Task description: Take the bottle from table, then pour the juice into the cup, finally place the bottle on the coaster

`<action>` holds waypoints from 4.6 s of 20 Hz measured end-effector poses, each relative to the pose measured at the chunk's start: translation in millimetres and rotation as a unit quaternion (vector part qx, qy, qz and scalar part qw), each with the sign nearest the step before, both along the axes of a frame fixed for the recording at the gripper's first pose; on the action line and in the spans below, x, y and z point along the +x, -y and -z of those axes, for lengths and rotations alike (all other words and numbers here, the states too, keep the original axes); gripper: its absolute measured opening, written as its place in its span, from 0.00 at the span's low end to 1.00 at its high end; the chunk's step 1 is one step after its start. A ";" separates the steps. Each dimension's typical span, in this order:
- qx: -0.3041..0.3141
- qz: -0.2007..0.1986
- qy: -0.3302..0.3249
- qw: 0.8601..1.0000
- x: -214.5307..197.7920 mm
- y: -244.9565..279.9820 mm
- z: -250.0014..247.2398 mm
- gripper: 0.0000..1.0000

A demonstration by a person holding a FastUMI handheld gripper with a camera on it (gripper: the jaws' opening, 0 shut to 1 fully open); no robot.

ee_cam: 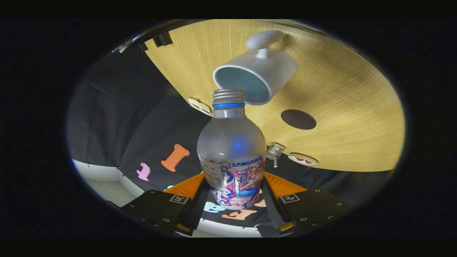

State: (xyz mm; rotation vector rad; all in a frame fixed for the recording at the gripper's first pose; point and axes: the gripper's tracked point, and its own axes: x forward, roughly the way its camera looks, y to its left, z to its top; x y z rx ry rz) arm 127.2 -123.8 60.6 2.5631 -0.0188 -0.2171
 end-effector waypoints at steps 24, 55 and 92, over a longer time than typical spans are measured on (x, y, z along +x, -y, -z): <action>-0.382 -0.066 -0.103 0.916 -4.2 -17.3 52.4 0.76; -0.923 -0.196 -0.171 0.285 87.6 -12.2 87.1 0.77; -0.915 -0.165 -0.126 0.346 22.9 -45.9 50.8 0.97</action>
